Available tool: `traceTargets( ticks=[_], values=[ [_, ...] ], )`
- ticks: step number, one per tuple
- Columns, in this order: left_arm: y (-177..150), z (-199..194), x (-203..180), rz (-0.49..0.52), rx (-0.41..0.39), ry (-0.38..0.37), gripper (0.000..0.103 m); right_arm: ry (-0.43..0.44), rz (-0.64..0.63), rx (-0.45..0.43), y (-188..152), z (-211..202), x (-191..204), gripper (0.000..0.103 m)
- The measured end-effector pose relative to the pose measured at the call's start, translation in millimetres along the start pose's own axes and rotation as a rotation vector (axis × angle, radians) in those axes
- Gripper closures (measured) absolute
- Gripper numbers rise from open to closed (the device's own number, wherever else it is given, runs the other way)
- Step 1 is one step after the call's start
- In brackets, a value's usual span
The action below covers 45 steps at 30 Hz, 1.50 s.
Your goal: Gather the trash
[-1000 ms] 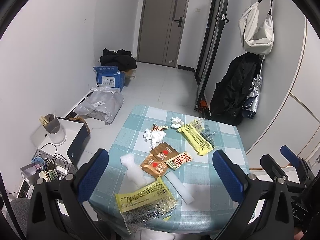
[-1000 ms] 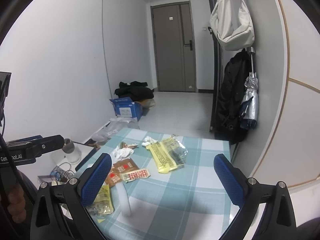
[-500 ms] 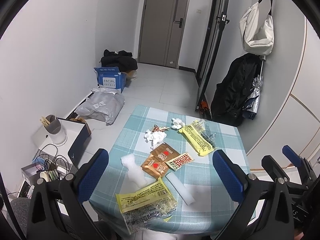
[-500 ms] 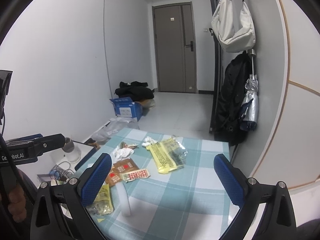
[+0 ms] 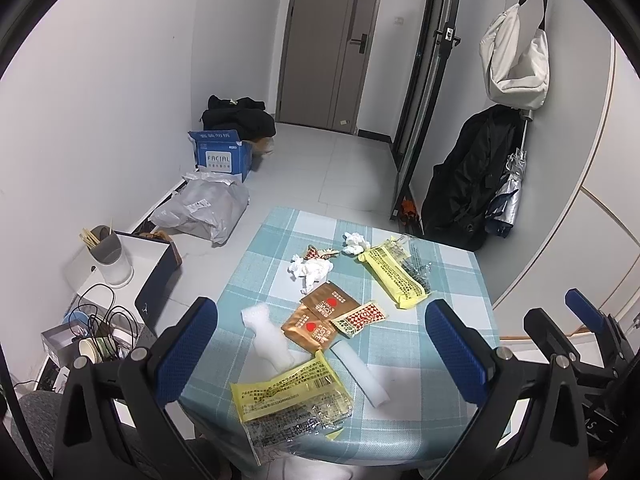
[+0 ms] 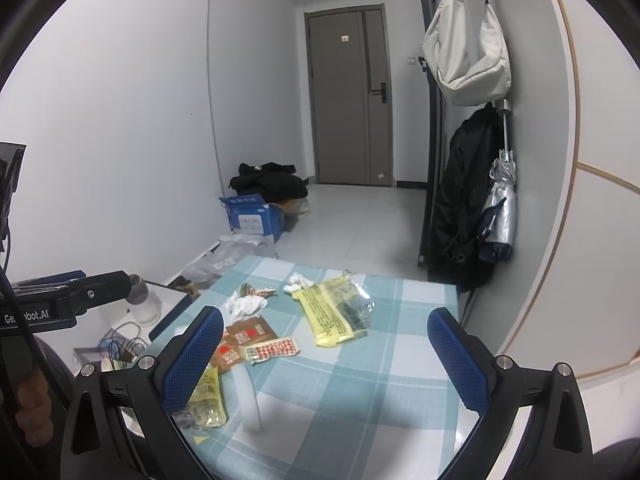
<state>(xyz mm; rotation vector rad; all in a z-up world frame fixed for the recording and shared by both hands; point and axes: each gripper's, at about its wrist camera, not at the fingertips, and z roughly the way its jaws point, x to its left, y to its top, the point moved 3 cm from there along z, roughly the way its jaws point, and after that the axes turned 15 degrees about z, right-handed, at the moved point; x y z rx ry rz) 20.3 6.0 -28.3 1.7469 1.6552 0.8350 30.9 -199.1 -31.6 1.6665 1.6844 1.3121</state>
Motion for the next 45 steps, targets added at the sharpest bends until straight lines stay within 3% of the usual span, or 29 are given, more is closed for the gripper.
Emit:
traceTargets(
  ticks=[31,37,45],
  values=[
    [-4,5,7,-0.019,0.02,-0.053,0.001,-0.009,0.019,0.018,0,3,-1,0.0],
    [-13,18,21,-0.074,0.062,-0.133,0.001,-0.007,0.017,0.044,-3,12,3,0.0],
    [-61,50,65,-0.28,0.231,-0.273,0.001,0.049,0.019,0.106,-9,34,16,0.0]
  ],
)
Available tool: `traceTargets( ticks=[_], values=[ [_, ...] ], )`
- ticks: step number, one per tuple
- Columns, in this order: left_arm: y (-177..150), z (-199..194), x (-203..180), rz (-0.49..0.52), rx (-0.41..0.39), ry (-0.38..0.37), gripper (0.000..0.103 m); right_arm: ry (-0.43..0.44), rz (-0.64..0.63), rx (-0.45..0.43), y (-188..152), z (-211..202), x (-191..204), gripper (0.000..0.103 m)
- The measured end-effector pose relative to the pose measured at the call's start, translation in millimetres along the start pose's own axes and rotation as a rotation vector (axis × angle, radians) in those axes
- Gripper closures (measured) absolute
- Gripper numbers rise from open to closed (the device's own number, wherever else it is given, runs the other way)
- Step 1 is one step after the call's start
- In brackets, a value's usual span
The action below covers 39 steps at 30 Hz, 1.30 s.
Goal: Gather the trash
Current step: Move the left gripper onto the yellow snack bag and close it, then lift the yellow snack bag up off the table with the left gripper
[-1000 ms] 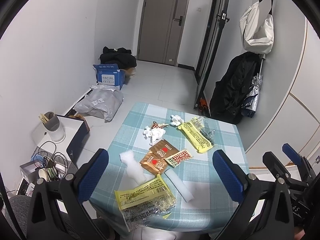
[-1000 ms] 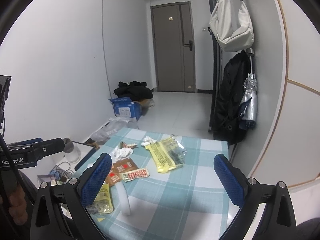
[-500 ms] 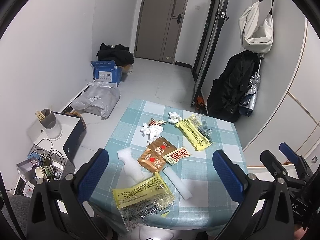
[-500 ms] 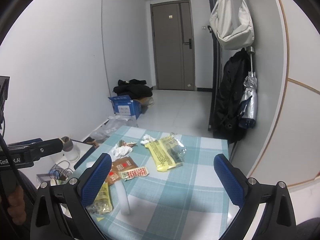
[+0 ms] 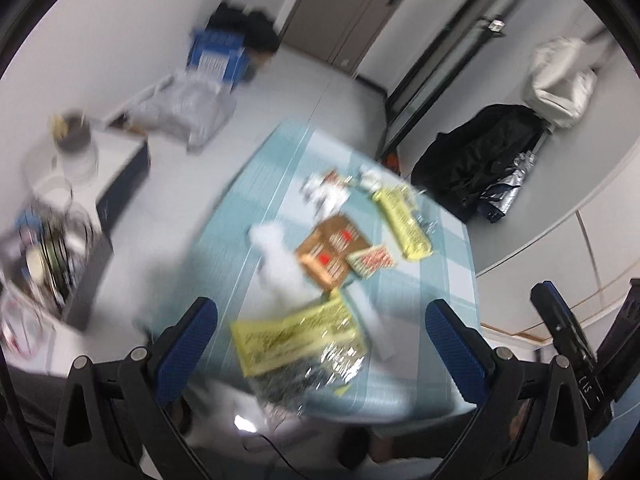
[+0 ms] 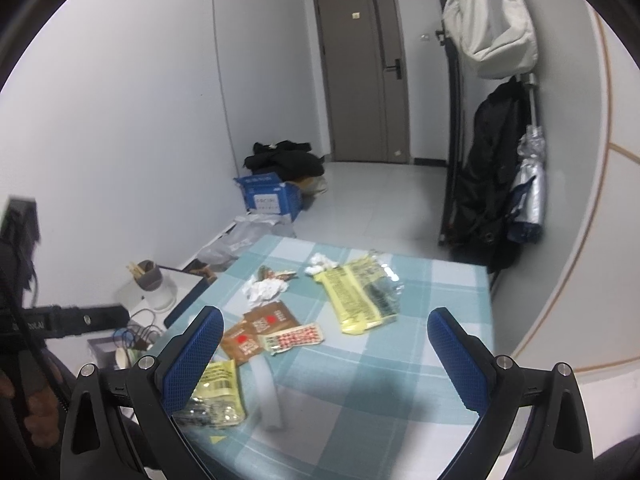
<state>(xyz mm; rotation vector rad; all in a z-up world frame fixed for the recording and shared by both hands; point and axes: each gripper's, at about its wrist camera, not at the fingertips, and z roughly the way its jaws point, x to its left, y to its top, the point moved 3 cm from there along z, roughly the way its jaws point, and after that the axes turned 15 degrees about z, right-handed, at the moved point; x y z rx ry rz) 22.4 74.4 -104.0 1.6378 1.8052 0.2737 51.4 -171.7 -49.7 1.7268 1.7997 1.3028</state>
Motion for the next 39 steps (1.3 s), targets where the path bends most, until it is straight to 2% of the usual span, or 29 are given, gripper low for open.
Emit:
traceTargets(
  ticks=[6,13,19,22,28,30,32,36,39],
  values=[
    [-22,17,23,-0.155,0.114,-0.094,0.001,0.058,0.001,0.057,-5,18,15,0.0],
    [-35,36,22,-0.145,0.228,-0.12,0.002,0.103,-0.028,0.087,-10,32,35,0.0],
    [-46,44,24,-0.136,0.28,-0.107,0.005,0.111,-0.03,0.102,-14,35,38,0.0],
    [-49,51,24,-0.131,0.307,-0.098,0.015,0.106,-0.023,0.111,-15,35,36,0.0],
    [-51,56,20,-0.112,0.325,-0.102,0.044,0.106,-0.011,0.112,-15,32,34,0.0],
    [-53,57,19,-0.109,0.34,-0.111,0.065,0.105,-0.012,0.111,-15,32,33,0.0],
    [-55,59,19,-0.113,0.358,-0.119,0.081,0.104,-0.01,0.112,-15,31,33,0.0],
    [-50,58,12,-0.092,0.347,-0.112,0.09,0.098,-0.005,0.11,-15,29,31,0.0],
    [-45,55,7,-0.074,0.325,-0.106,0.093,0.09,0.001,0.111,-15,29,28,0.0]
  ],
)
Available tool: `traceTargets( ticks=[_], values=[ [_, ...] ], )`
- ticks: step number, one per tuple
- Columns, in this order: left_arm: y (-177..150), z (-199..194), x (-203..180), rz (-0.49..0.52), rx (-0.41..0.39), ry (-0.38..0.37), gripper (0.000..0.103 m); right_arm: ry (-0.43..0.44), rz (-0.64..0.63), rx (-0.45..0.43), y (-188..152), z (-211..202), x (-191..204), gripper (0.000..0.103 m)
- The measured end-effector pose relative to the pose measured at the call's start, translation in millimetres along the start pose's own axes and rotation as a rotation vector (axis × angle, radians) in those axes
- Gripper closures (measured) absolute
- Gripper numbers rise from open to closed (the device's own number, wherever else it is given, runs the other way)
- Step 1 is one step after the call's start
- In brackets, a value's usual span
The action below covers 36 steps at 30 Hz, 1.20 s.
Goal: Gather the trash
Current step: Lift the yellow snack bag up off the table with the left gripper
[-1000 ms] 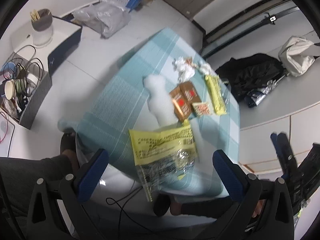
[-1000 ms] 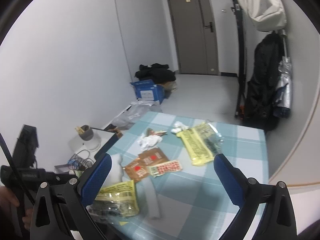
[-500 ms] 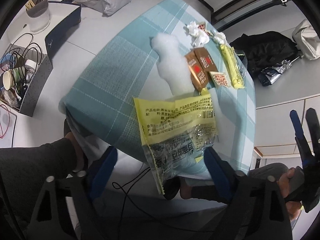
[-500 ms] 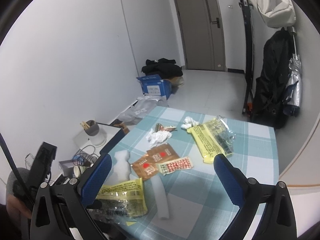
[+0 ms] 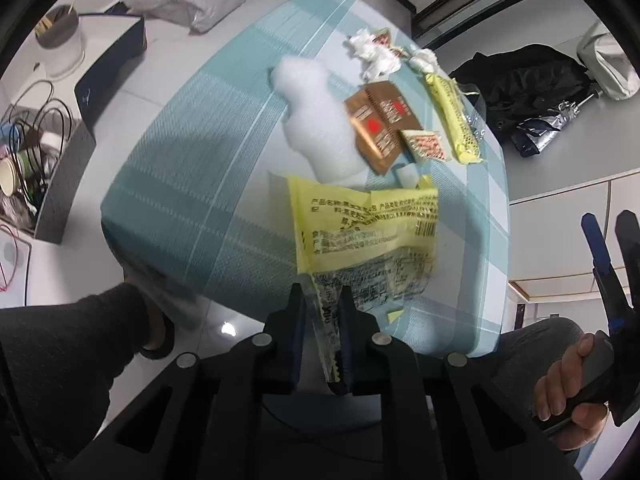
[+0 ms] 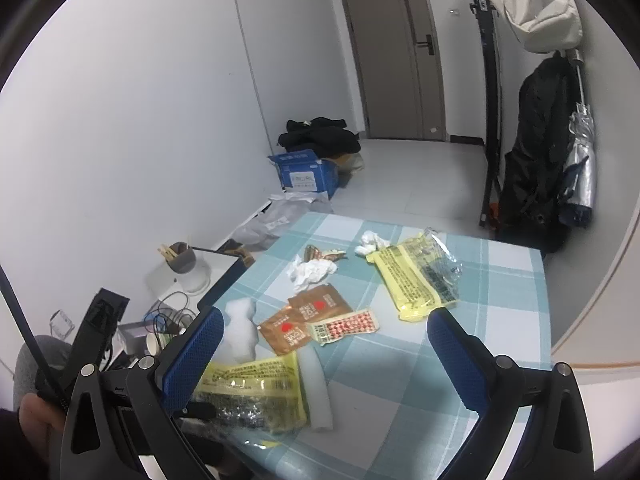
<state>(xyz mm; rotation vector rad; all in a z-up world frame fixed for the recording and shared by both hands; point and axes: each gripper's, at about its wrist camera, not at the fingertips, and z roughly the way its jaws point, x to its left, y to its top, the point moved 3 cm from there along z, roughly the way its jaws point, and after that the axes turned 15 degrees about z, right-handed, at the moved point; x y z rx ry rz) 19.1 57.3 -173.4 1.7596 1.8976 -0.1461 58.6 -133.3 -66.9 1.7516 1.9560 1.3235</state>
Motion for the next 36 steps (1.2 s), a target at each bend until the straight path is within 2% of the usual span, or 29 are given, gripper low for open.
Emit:
traceTargets(
  ticks=[4,8,13,20,29,36],
  values=[
    [4,-6,-5,0.018,-0.028,0.008,0.094,-0.008,0.015,0.0,1,-1,-4,0.0],
    [12,-22,-18,0.085,-0.085,0.043,0.095,-0.022,0.028,-0.003,2,-3,-8,0.0],
    [22,-32,-34,0.139,-0.13,0.026,0.096,-0.038,0.048,-0.02,6,-7,-15,0.0],
    [47,-50,-43,0.167,-0.202,0.006,0.096,-0.071,0.089,-0.048,14,-14,-31,0.0],
    [93,-91,-54,0.226,-0.383,0.007,0.096,-0.101,0.113,-0.09,27,-28,-50,0.0],
    [98,-99,-47,0.227,-0.491,0.009,0.096,-0.055,0.041,-0.033,19,-16,-37,0.006]
  ],
)
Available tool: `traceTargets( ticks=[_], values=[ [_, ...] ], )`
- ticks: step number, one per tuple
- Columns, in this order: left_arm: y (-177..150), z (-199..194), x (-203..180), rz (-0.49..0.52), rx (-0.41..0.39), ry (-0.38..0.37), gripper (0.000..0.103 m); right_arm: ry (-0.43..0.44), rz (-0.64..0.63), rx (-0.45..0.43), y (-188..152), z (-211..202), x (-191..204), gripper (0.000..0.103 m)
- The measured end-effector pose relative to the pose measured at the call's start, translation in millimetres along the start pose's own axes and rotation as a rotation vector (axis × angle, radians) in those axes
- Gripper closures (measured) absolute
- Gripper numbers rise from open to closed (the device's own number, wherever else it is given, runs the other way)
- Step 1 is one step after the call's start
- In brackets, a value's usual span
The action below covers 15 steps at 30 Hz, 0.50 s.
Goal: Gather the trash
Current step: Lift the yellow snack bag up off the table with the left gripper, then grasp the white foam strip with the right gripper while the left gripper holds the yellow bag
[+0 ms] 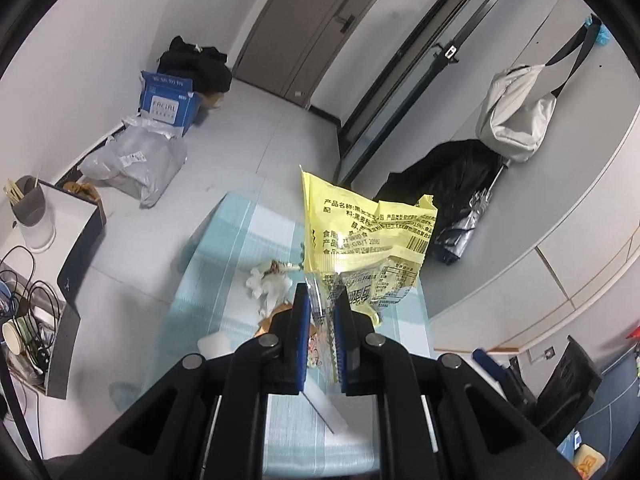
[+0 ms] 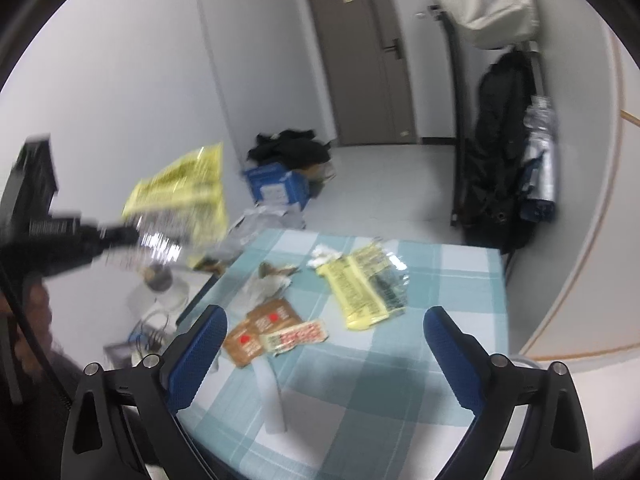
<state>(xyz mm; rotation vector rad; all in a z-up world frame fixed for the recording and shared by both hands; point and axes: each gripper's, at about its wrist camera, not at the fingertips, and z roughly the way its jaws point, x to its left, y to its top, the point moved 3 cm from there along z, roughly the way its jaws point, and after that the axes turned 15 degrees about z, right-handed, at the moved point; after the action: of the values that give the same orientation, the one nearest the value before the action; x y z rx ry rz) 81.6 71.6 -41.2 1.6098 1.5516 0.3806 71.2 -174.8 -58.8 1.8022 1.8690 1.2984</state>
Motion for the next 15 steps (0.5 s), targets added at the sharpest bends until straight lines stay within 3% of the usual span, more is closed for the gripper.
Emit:
traceTargets(
  ticks=[8,15],
  values=[
    [1,9,8,-0.005,-0.019,-0.044,0.096,0.022,-0.156,0.183,-32,45,34,0.015],
    [2,6,20,-0.051,-0.016,-0.032,0.096,0.02,-0.206,0.336,-61,94,44,0.031]
  ],
)
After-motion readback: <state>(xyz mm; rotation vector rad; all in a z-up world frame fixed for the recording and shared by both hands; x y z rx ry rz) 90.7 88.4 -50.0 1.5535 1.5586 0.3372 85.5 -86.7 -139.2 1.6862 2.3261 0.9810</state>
